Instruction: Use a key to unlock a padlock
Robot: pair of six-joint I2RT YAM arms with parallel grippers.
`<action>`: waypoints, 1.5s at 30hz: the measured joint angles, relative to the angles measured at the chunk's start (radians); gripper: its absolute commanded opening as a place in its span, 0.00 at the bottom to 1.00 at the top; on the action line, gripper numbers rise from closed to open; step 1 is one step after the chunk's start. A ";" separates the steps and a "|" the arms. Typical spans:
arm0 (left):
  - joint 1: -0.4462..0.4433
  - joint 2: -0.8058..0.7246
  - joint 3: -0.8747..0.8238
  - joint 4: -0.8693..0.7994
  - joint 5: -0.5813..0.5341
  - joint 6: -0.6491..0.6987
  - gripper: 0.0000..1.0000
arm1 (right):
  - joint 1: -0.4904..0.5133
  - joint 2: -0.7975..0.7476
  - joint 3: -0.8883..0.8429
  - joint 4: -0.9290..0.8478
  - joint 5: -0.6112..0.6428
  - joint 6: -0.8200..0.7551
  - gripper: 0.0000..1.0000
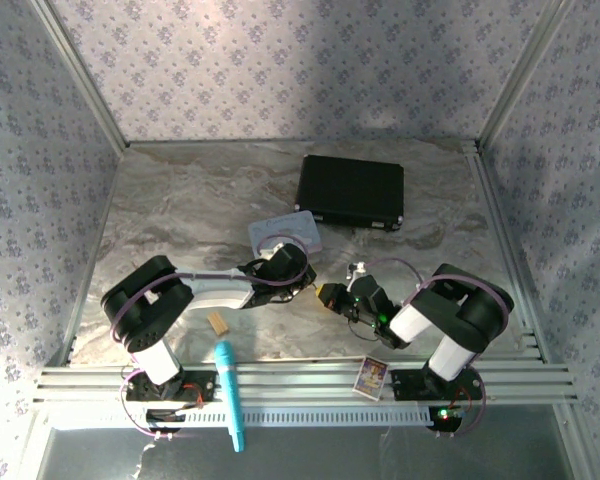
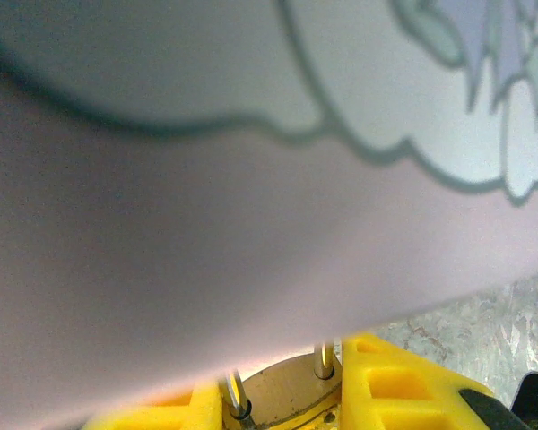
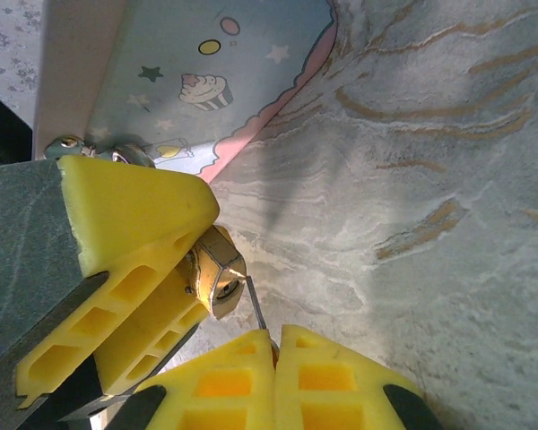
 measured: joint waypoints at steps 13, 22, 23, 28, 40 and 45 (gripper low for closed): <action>0.000 0.000 0.000 0.002 0.000 -0.002 0.17 | 0.005 -0.031 -0.035 0.007 0.023 -0.001 0.00; 0.000 0.000 0.000 0.002 0.000 -0.002 0.17 | 0.005 -0.023 -0.020 0.014 0.015 -0.004 0.00; 0.000 0.000 0.000 0.002 0.000 -0.002 0.17 | 0.005 -0.018 -0.017 0.016 0.014 -0.004 0.00; 0.000 0.000 0.000 0.004 0.001 -0.006 0.17 | 0.005 -0.013 -0.011 0.014 0.011 -0.004 0.00; 0.000 0.000 -0.001 0.014 0.003 -0.010 0.17 | -0.029 -0.004 -0.009 0.015 -0.032 -0.015 0.00; 0.000 0.001 -0.002 0.017 0.003 -0.010 0.17 | -0.031 -0.005 -0.005 0.011 -0.039 -0.024 0.00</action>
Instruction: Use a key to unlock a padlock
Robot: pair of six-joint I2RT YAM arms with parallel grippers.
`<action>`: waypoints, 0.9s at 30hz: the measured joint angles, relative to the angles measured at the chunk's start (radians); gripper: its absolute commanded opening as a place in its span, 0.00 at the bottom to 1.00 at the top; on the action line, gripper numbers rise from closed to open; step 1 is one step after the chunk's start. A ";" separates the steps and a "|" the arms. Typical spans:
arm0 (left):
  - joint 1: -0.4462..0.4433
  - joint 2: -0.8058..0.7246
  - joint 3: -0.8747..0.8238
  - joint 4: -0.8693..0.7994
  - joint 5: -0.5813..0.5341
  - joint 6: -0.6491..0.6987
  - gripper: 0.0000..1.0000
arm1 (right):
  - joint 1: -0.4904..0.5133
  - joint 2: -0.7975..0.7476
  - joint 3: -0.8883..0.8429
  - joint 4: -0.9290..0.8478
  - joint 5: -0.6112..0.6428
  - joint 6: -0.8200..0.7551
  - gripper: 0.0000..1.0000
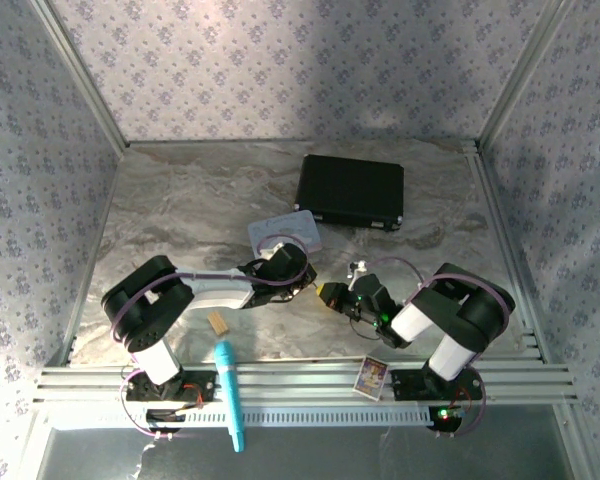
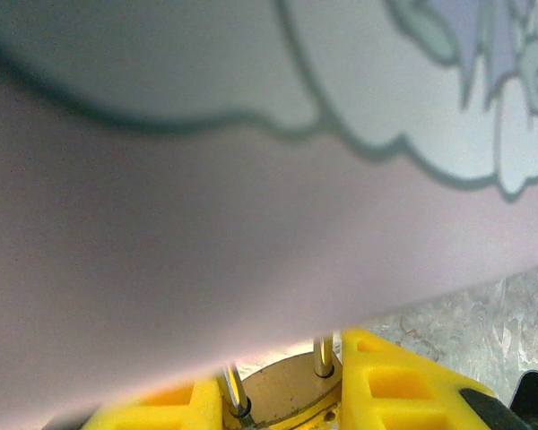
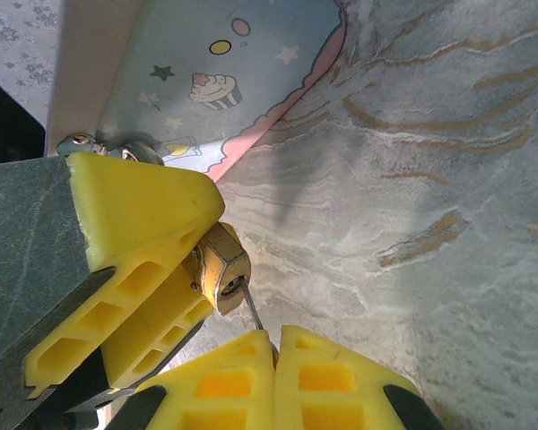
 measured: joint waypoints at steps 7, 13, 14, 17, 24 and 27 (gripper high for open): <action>0.000 0.001 0.000 0.000 0.000 0.000 0.17 | 0.003 -0.013 0.000 -0.012 0.002 -0.006 0.00; 0.000 0.001 0.000 0.000 0.000 0.000 0.17 | 0.004 -0.013 0.000 -0.012 0.003 -0.006 0.00; 0.000 0.001 0.000 0.000 0.000 0.000 0.17 | 0.004 -0.013 0.000 -0.012 0.004 -0.006 0.00; 0.000 0.002 0.000 0.000 0.000 0.000 0.17 | 0.004 -0.013 0.000 -0.012 0.004 -0.006 0.00; 0.000 0.006 0.002 0.008 -0.003 0.000 0.17 | 0.003 -0.013 -0.001 -0.011 0.010 -0.006 0.00; 0.000 0.007 0.003 0.013 -0.002 -0.002 0.17 | 0.002 -0.015 -0.008 -0.003 0.013 -0.005 0.00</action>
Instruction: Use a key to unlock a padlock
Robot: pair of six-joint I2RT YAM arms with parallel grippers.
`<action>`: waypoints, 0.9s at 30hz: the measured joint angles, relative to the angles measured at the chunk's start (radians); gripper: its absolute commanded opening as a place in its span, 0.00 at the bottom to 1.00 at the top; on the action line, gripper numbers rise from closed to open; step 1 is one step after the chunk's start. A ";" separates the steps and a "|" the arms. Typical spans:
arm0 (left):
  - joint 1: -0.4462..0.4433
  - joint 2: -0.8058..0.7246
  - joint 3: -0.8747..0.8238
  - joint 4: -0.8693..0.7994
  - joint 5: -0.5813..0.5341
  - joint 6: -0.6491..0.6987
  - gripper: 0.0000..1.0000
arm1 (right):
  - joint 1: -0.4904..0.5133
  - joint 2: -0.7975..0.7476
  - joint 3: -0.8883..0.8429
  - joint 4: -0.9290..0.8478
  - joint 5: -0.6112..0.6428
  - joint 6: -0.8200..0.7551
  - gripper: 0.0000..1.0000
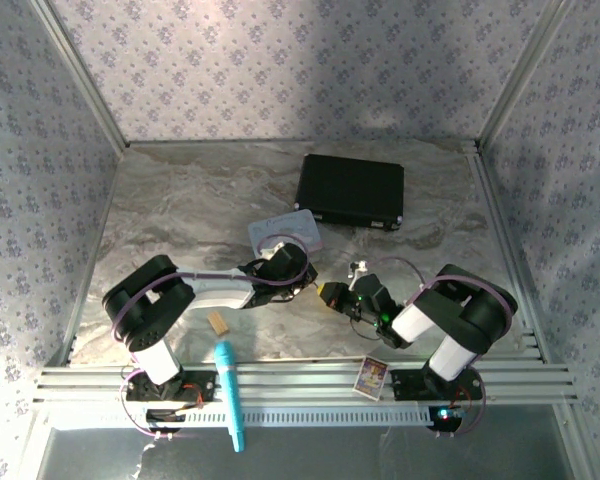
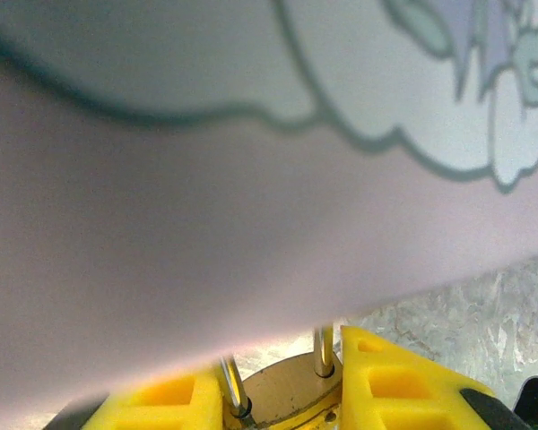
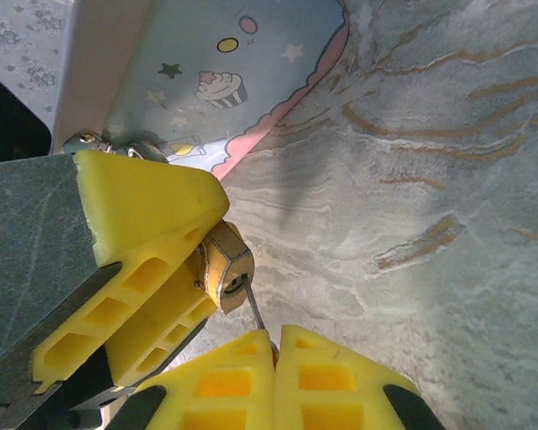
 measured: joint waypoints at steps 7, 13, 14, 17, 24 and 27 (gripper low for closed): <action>0.000 0.000 0.001 0.001 0.003 -0.003 0.17 | -0.004 0.000 -0.002 0.007 -0.002 0.000 0.00; -0.001 0.000 0.001 0.002 0.003 -0.003 0.17 | -0.024 0.000 -0.001 0.006 -0.028 -0.009 0.00; -0.001 0.000 0.001 0.002 0.003 -0.003 0.17 | -0.024 0.000 -0.001 0.006 -0.030 -0.012 0.00; -0.002 0.000 0.001 0.002 0.003 -0.004 0.17 | -0.031 0.000 0.000 0.004 -0.039 -0.016 0.00; -0.003 0.004 0.003 0.001 0.001 -0.003 0.17 | -0.040 0.004 0.006 0.002 -0.065 -0.019 0.00; -0.003 0.006 0.003 0.008 0.000 -0.004 0.16 | -0.046 0.013 0.007 0.009 -0.069 -0.019 0.00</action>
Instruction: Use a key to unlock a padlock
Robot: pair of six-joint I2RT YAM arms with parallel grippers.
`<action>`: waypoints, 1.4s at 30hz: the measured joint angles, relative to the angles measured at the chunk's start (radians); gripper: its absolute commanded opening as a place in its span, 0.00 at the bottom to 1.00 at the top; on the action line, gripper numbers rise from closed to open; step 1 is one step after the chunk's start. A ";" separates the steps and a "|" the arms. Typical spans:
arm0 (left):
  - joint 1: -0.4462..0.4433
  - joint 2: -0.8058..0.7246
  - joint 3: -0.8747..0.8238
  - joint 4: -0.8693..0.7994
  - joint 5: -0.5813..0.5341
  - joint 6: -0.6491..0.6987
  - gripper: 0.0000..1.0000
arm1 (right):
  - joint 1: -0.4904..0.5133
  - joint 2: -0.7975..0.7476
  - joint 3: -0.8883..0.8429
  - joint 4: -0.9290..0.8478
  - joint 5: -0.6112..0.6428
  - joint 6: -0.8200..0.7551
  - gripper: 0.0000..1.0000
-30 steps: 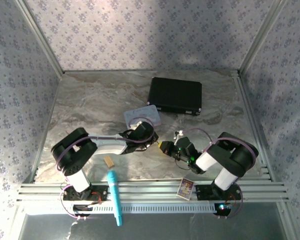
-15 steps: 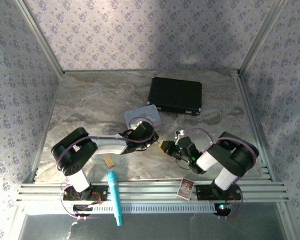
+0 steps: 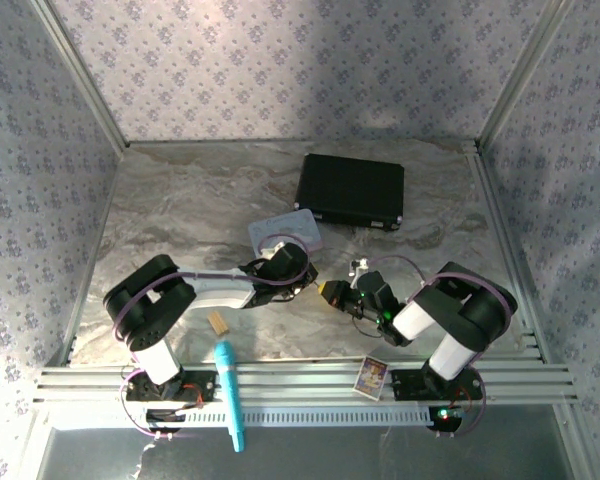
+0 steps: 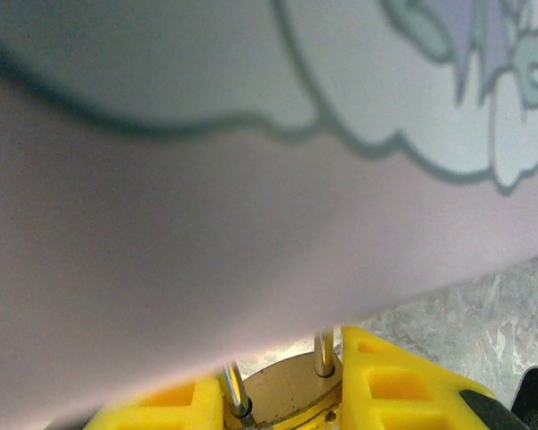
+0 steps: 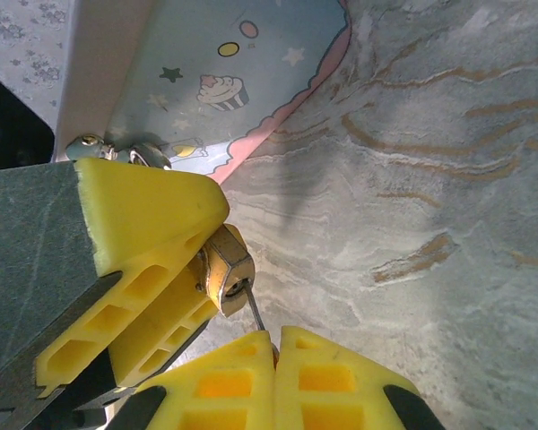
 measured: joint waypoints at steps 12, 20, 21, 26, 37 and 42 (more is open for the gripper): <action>0.001 -0.007 -0.002 -0.008 -0.010 -0.011 0.16 | -0.022 0.009 0.029 -0.023 -0.056 -0.019 0.00; 0.000 -0.005 -0.003 0.000 -0.018 -0.024 0.14 | -0.022 0.020 0.037 -0.023 -0.065 -0.019 0.00; 0.000 -0.003 -0.003 0.002 -0.021 -0.025 0.14 | -0.022 0.025 0.040 -0.023 -0.068 -0.019 0.00; 0.000 0.001 -0.002 0.008 -0.035 -0.029 0.14 | -0.026 0.053 0.064 -0.021 -0.091 -0.019 0.00; -0.037 -0.003 0.011 0.003 0.018 -0.036 0.14 | -0.127 0.045 0.090 -0.076 -0.177 -0.038 0.00; -0.039 -0.008 0.025 -0.035 0.048 -0.021 0.15 | -0.189 0.035 0.096 -0.154 -0.274 -0.094 0.00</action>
